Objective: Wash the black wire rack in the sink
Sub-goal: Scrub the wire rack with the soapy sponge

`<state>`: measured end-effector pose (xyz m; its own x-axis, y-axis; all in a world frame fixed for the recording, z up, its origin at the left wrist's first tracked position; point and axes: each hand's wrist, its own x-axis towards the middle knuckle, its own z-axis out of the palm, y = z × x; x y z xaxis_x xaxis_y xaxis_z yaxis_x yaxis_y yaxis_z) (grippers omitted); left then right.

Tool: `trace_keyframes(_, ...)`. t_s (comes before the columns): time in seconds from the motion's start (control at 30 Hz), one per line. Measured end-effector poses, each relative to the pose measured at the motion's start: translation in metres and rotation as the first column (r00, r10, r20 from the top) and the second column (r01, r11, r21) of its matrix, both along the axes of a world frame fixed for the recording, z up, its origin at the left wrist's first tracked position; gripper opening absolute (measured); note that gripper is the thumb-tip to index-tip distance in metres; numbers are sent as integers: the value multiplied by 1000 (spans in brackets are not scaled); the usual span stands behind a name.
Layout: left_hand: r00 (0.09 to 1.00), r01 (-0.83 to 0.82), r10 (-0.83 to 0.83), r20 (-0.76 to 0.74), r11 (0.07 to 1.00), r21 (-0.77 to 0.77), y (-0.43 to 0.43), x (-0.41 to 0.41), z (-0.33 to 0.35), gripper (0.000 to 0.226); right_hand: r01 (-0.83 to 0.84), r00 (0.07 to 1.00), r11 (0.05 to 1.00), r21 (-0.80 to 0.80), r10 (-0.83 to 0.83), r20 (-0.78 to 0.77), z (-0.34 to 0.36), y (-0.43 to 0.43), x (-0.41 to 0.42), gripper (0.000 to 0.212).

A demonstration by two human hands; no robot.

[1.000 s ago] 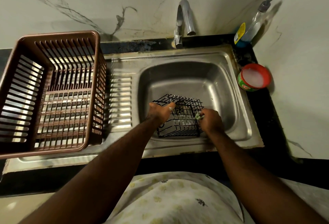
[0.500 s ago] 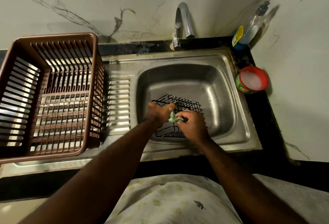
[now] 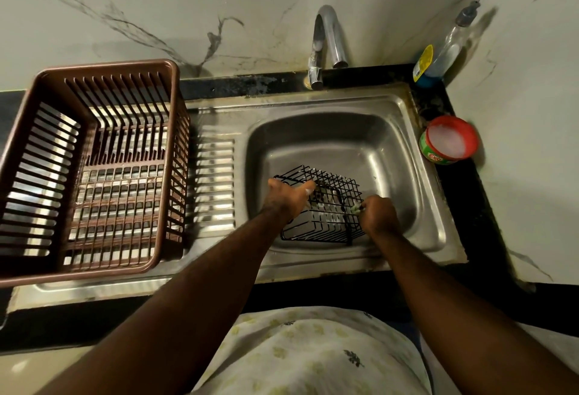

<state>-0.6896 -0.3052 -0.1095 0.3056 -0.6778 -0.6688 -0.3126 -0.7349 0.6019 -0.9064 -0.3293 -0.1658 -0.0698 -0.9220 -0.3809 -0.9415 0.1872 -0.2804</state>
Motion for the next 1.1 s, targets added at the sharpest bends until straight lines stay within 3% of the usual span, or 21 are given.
trace_keyframes(0.1,1000,-5,5,2,1000,2,-3,2,-8,113,7,998,1000,20,-9,62,3,-2,4,15)
trace_keyframes(0.23,1000,24,-24,20,1000,2,-8,1,-8,111,25,963,998,-60,-8,269,26,13,20,11)
trace_keyframes(0.37,1000,20,-20,5,1000,4,-10,1,-6,100,-19,870,987,-162,97,484,51,33,57,14)
trace_keyframes(0.43,1000,9,-9,3,1000,15,-12,4,-7,111,-44,828,979,-201,148,540,56,42,70,21)
trace_keyframes(0.6,999,-39,39,15,999,11,-8,8,-9,101,-249,838,937,-245,335,431,51,44,65,31)
trace_keyframes(0.8,1000,-22,22,-17,999,27,-5,10,-16,135,-99,986,995,-6,99,131,25,16,14,31)
trace_keyframes(0.9,999,-29,30,-18,1000,5,-4,8,-7,120,-47,999,990,135,48,1,22,5,5,28)
trace_keyframes(1.0,999,-33,33,-3,999,5,-6,6,-11,112,-44,999,983,177,40,26,28,0,14,21)
trace_keyframes(1.1,999,-48,48,6,999,4,-6,5,-12,108,-36,980,990,139,8,201,39,8,35,4)
